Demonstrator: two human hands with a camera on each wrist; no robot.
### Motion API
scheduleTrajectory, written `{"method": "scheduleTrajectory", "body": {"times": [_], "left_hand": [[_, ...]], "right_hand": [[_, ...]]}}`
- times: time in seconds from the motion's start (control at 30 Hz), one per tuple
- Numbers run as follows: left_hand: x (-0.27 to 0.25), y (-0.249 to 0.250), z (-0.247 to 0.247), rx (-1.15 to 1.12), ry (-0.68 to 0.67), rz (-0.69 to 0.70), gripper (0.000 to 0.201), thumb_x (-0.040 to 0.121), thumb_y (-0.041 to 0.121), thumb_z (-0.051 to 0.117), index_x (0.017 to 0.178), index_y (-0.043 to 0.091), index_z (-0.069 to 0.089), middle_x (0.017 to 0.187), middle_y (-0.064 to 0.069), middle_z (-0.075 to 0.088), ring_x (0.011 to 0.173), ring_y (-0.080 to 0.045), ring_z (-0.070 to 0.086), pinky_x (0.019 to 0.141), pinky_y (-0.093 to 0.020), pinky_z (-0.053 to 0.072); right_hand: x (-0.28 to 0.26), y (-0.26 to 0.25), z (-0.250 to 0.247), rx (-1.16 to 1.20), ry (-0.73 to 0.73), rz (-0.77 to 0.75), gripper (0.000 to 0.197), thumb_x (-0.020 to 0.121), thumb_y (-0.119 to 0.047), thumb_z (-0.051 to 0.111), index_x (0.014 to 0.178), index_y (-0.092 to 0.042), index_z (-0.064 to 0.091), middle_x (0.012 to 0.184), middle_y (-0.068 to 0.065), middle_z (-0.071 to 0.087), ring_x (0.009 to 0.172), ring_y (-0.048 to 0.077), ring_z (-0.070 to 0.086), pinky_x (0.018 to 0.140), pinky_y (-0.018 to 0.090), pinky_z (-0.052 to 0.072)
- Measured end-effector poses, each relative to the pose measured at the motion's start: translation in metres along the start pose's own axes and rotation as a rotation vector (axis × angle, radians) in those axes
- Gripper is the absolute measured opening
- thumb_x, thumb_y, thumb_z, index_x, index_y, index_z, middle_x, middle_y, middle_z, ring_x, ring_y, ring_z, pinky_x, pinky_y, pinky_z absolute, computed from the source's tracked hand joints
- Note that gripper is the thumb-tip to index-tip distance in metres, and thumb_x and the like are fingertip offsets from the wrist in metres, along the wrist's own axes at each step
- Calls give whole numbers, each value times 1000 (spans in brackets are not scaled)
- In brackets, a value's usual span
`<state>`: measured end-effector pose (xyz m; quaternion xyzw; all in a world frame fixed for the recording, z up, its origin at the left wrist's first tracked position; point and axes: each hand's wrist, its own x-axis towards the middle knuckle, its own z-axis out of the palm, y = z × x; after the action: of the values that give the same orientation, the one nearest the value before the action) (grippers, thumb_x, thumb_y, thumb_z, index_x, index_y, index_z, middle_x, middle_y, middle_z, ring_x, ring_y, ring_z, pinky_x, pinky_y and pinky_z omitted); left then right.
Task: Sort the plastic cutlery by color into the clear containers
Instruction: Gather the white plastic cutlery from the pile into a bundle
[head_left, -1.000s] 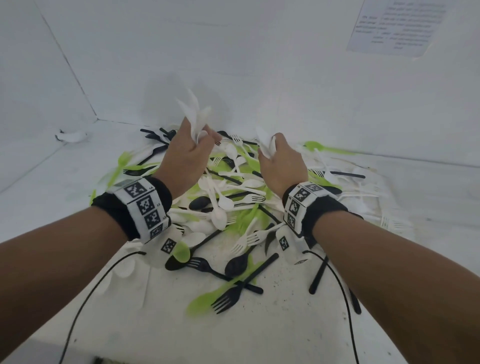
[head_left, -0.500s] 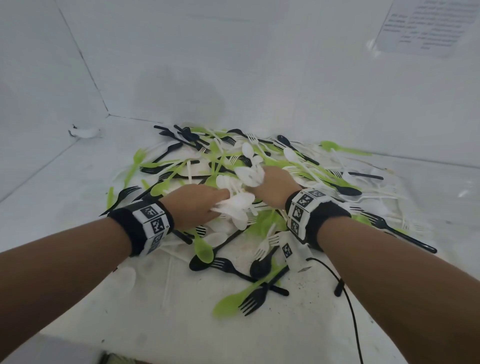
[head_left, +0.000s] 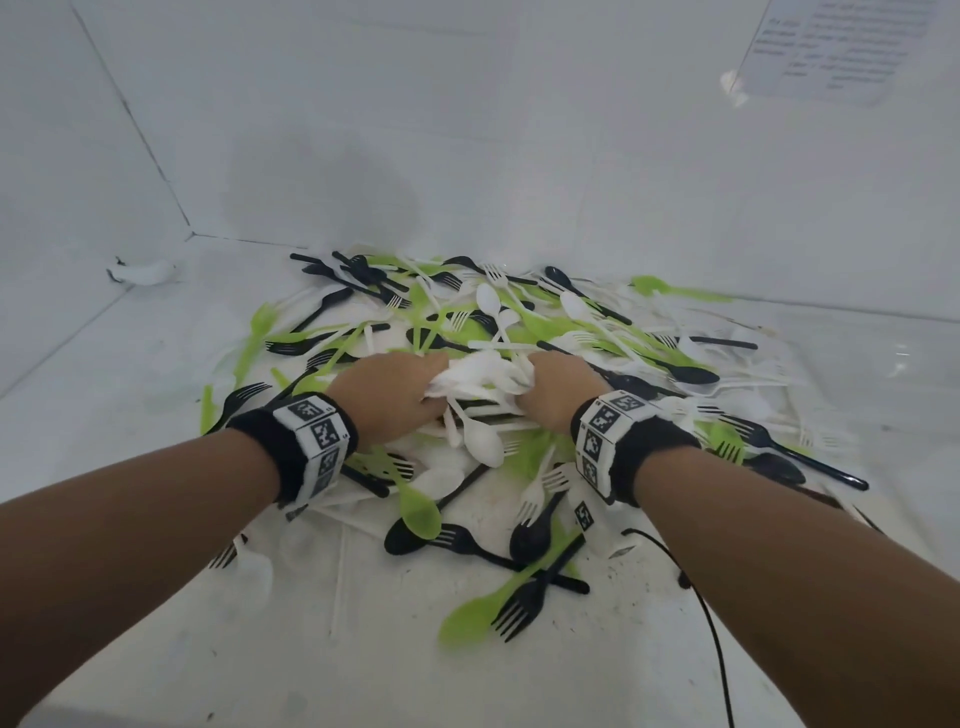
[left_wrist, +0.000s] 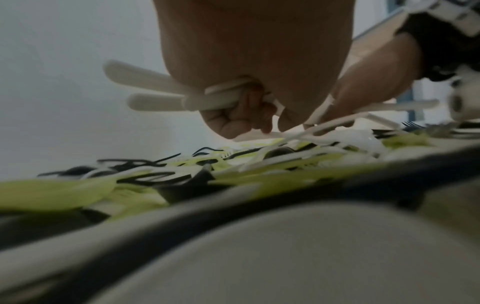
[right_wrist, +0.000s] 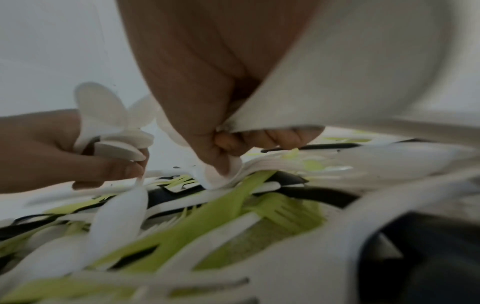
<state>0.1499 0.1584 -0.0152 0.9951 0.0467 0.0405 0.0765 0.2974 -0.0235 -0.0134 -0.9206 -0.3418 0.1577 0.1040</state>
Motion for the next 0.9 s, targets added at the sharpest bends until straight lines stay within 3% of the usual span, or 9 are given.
{"method": "scheduleTrajectory", "body": {"times": [0.07,0.13,0.2,0.27,0.43,0.6,0.77,0.9], "left_hand": [[5,-7,1,-48,52,-132,24,99,42,51,97,19,44,73,1,55,66,-25,56,57,-34,39],[10,-10,3,-60,72,-252,28,99,47,50,99,22,39,73,-1,54,67,-26,56,57,-34,40],[14,-9,5,-58,22,-341,36,98,55,49,108,21,42,85,-2,60,76,-27,59,65,-36,47],[18,-7,7,-47,-54,-396,47,97,60,49,115,17,45,97,-4,61,85,-28,60,70,-36,47],[25,2,8,-156,-108,-461,44,96,42,62,122,11,46,111,-8,62,98,-30,60,74,-36,44],[31,6,-1,-363,29,-557,40,91,31,71,114,6,50,108,-8,59,97,-29,56,77,-36,42],[40,17,-10,-578,275,-630,29,91,27,71,110,8,59,102,-6,64,92,-27,60,78,-38,48],[48,26,-31,-750,350,-646,24,90,27,71,103,11,60,89,-4,62,75,-23,58,65,-33,48]], "right_hand": [[-2,4,-7,49,69,34,18,93,-33,57,105,-20,56,104,2,62,102,30,62,81,37,50],[-3,10,-15,80,150,83,27,95,-32,55,117,-17,56,112,5,62,107,30,61,81,36,47],[-4,15,-21,86,195,129,38,96,-32,53,130,-15,54,127,10,56,110,33,60,85,38,48],[-5,19,-27,108,214,167,38,97,-33,51,129,-13,53,131,14,51,107,35,60,87,40,50],[-12,26,-28,297,297,177,21,94,-26,56,111,-15,49,101,9,64,88,33,60,78,40,51],[-15,31,-30,401,380,177,19,96,-25,57,107,-15,45,87,3,58,82,31,55,70,36,41],[-19,43,-38,473,410,178,17,95,-28,57,102,-13,53,92,3,63,85,29,58,71,35,41],[-25,57,-43,497,450,208,17,95,-28,56,102,-12,53,89,4,63,84,29,59,70,35,43]]}}
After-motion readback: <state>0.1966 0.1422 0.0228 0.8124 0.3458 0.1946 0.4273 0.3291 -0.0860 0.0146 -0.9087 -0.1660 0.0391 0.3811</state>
